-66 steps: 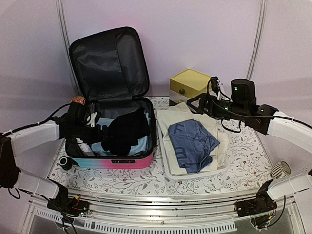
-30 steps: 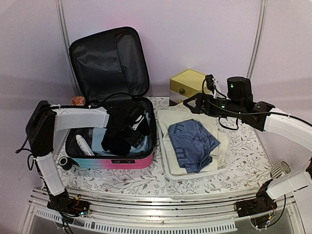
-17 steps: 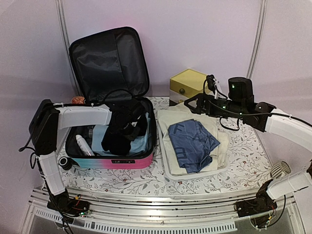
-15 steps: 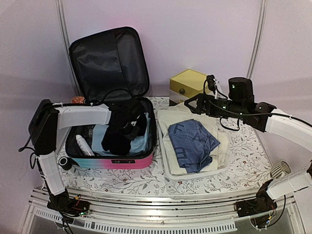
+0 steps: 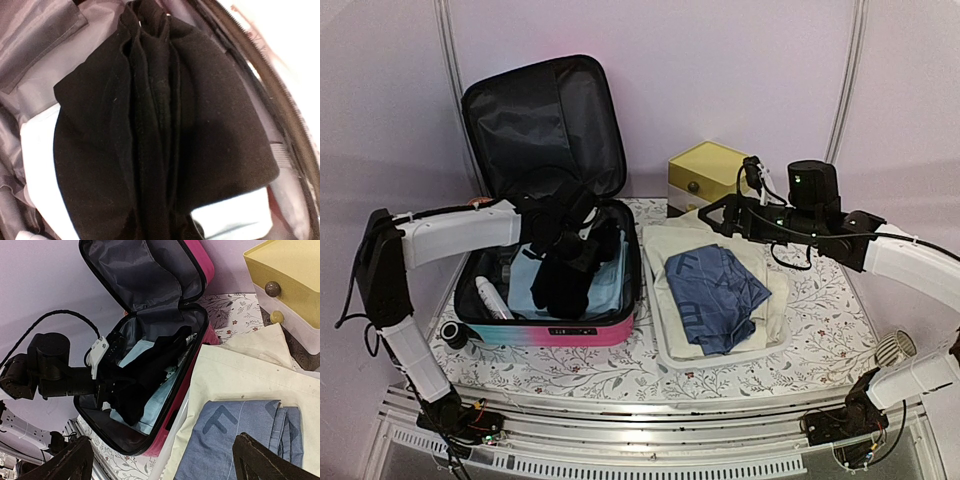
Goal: Open, take out, and arrange the luggage
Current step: Pick up the clothes from the opened luggage.
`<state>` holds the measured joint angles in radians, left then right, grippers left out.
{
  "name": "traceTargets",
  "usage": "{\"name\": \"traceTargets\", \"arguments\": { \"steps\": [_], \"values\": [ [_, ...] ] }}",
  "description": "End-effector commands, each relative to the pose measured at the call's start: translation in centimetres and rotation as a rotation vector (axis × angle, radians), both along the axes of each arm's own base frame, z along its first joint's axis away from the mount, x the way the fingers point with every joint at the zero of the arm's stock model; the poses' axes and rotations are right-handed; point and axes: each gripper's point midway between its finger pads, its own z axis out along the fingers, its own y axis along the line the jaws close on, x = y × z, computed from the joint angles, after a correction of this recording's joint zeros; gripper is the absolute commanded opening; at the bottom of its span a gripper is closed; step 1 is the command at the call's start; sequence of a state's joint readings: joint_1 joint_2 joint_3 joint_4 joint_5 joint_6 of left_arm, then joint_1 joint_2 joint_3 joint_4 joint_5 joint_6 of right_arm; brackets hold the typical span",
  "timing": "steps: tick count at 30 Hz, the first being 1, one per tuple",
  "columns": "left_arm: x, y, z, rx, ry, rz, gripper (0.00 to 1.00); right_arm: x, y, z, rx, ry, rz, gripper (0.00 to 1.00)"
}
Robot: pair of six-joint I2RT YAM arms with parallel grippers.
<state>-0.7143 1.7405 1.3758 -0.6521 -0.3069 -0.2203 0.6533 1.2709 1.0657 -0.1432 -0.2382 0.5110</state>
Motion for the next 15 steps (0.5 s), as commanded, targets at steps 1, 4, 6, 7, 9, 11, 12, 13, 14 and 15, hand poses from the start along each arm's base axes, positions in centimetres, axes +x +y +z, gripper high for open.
{"name": "traceTargets", "arguments": {
  "steps": [1,4,6,7,9,11,12,13,14,15],
  "values": [
    [-0.4,-0.9,2.2,-0.070,-0.018,-0.036,0.00,-0.2,-0.6,0.5,0.007,-0.013,-0.014,0.99],
    [-0.6,-1.0,2.2,-0.074,-0.011,-0.053,0.00,-0.2,-0.5,0.2,0.006,-0.005,-0.008,0.99],
    [-0.4,-0.5,1.5,-0.039,-0.013,-0.039,0.00,-0.3,-0.4,0.2,0.009,-0.001,-0.006,0.99],
    [-0.3,-0.1,1.1,-0.018,-0.015,-0.032,0.00,-0.3,-0.4,0.1,0.008,0.001,-0.005,0.99],
    [0.1,0.6,0.2,0.035,-0.016,-0.012,0.00,-0.3,-0.4,0.1,0.007,0.001,-0.005,0.99],
    [0.4,1.4,-0.8,0.099,-0.015,0.007,0.00,-0.3,-0.4,0.2,0.009,-0.001,-0.005,0.99],
    [0.4,2.0,-1.2,0.140,-0.010,0.020,0.00,-0.3,-0.5,0.2,0.008,-0.002,-0.006,0.99],
    [0.6,2.7,-1.5,0.184,-0.017,0.041,0.00,-0.3,-0.5,0.2,0.007,-0.004,-0.007,0.99],
    [0.5,3.7,-1.8,0.241,-0.012,0.060,0.00,-0.3,-0.5,0.2,0.007,-0.003,-0.008,0.99],
    [0.7,4.6,-1.9,0.296,-0.019,0.081,0.00,-0.3,-0.6,0.3,0.007,-0.005,-0.008,0.99]
  ]
}}
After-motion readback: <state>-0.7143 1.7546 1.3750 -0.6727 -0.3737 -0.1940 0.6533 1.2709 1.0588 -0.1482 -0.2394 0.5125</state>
